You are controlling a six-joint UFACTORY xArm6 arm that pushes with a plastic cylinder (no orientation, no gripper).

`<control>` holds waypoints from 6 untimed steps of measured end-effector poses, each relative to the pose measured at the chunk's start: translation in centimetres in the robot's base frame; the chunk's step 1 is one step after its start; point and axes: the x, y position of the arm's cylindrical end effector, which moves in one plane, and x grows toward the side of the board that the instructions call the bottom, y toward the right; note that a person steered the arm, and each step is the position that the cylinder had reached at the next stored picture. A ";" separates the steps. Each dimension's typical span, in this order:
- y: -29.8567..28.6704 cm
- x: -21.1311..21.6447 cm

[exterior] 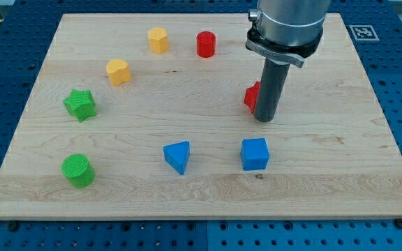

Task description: Move the red star left a bit

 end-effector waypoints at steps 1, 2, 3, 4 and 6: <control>2.7 0.9; 3.1 -2.7; -1.5 -3.8; -5.4 -3.8; -6.4 -3.1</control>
